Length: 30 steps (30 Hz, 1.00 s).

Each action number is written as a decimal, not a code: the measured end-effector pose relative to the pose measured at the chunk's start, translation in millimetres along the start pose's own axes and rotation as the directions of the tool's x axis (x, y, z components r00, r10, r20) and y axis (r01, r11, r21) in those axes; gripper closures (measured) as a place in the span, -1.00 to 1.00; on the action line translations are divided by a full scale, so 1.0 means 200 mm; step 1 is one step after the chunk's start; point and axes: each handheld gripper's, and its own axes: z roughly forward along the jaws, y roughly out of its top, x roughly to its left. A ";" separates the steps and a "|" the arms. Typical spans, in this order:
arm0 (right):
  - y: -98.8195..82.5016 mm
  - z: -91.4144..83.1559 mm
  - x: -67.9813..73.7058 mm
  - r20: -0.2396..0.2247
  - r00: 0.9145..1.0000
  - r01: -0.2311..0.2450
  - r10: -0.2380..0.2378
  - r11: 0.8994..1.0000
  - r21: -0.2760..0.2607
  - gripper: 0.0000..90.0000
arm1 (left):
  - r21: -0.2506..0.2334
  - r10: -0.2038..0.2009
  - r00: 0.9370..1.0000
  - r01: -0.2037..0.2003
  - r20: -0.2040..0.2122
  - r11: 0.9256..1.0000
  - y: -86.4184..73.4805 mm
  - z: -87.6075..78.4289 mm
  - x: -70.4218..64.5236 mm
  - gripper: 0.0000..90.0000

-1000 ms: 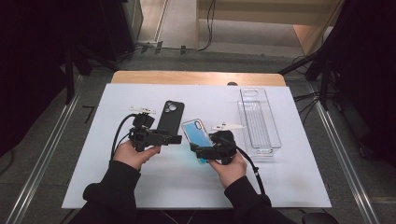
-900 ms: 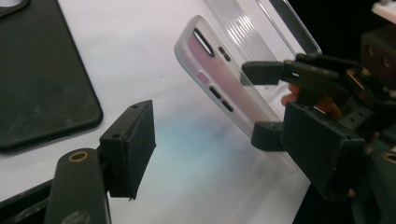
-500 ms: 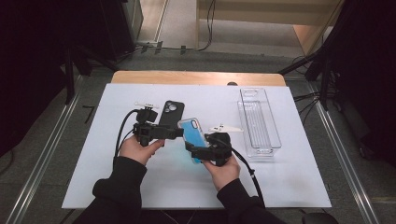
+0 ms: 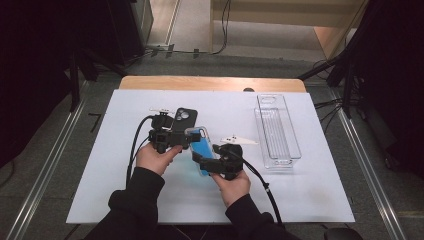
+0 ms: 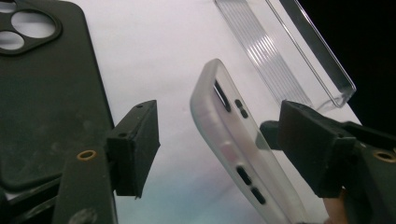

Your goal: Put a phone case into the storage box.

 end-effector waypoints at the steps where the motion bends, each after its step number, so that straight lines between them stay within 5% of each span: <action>1: 0.00 0.00 0.00 0.000 1.000 0.006 -0.006 1.000 -0.005 -0.68 | -0.003 -0.004 1.000 0.004 0.000 1.000 0.00 0.00 0.00 -0.25; 8: -0.02 0.00 0.03 0.001 1.000 0.016 -0.016 0.999 -0.031 -0.68 | -0.031 -0.049 0.999 0.049 0.002 0.998 0.01 0.00 -0.01 0.21; 15: -0.04 0.00 0.04 -0.001 0.999 0.047 -0.047 0.998 -0.053 -0.68 | -0.057 -0.109 0.992 0.113 0.065 0.992 0.00 -0.01 0.01 0.73; 30: -0.05 0.02 0.04 -0.004 0.993 0.119 -0.120 0.987 -0.108 -0.69 | -0.079 -0.122 0.986 0.131 0.112 0.988 0.00 -0.05 0.01 0.81</action>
